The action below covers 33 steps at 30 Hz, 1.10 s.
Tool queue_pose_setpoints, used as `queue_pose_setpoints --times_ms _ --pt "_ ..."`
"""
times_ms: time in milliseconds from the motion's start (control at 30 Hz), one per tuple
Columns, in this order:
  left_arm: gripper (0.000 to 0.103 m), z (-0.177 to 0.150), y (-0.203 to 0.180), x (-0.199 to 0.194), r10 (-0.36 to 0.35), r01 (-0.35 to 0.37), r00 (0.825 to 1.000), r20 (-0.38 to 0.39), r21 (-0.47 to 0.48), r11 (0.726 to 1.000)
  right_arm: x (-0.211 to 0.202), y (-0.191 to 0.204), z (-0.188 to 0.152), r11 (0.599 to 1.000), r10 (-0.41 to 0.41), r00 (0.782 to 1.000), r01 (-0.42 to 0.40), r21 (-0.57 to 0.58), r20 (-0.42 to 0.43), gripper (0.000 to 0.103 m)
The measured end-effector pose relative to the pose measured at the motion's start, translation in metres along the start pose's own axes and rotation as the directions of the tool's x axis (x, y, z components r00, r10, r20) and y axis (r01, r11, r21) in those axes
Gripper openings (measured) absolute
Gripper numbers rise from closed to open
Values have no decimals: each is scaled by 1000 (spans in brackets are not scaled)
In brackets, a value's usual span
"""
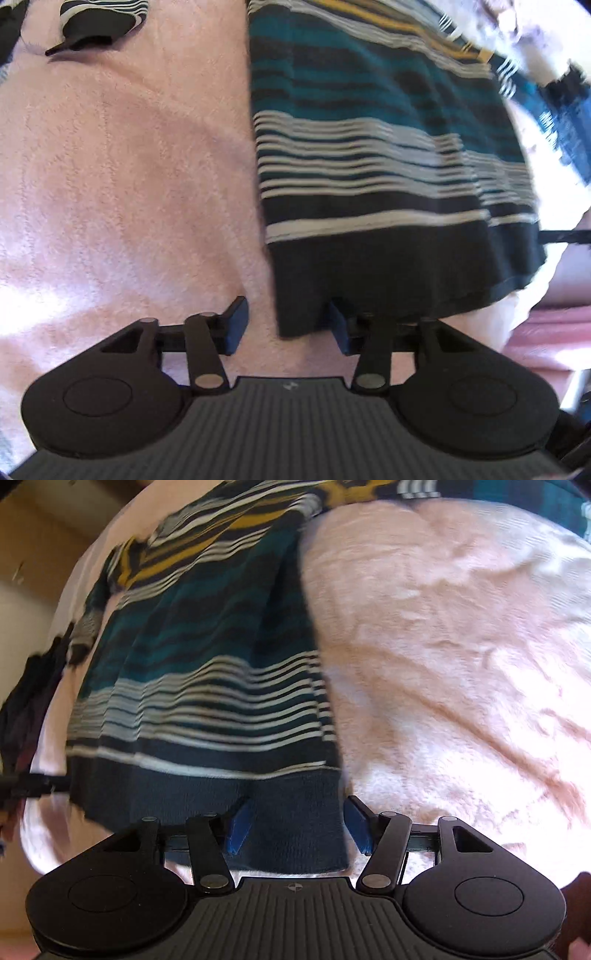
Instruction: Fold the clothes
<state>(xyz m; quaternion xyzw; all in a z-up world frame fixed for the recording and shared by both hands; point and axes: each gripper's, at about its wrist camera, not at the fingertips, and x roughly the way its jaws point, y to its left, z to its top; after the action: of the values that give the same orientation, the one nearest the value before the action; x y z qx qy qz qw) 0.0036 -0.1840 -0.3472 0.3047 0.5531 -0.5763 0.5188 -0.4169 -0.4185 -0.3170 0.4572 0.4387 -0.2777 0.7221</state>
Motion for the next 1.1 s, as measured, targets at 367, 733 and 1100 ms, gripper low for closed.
queue_pose_setpoints --times_ms 367,733,1100 --pt "3 5 -18 9 13 -14 1000 23 32 999 8 5 14 996 -9 1000 8 -84 -12 7" --pt "3 -41 -92 -64 34 -26 998 -44 177 984 -107 -9 1 971 -160 981 137 -195 -106 1" --pt "6 -77 -95 -41 109 -91 977 -184 107 990 -86 -35 -55 953 -296 934 272 -136 -203 3"
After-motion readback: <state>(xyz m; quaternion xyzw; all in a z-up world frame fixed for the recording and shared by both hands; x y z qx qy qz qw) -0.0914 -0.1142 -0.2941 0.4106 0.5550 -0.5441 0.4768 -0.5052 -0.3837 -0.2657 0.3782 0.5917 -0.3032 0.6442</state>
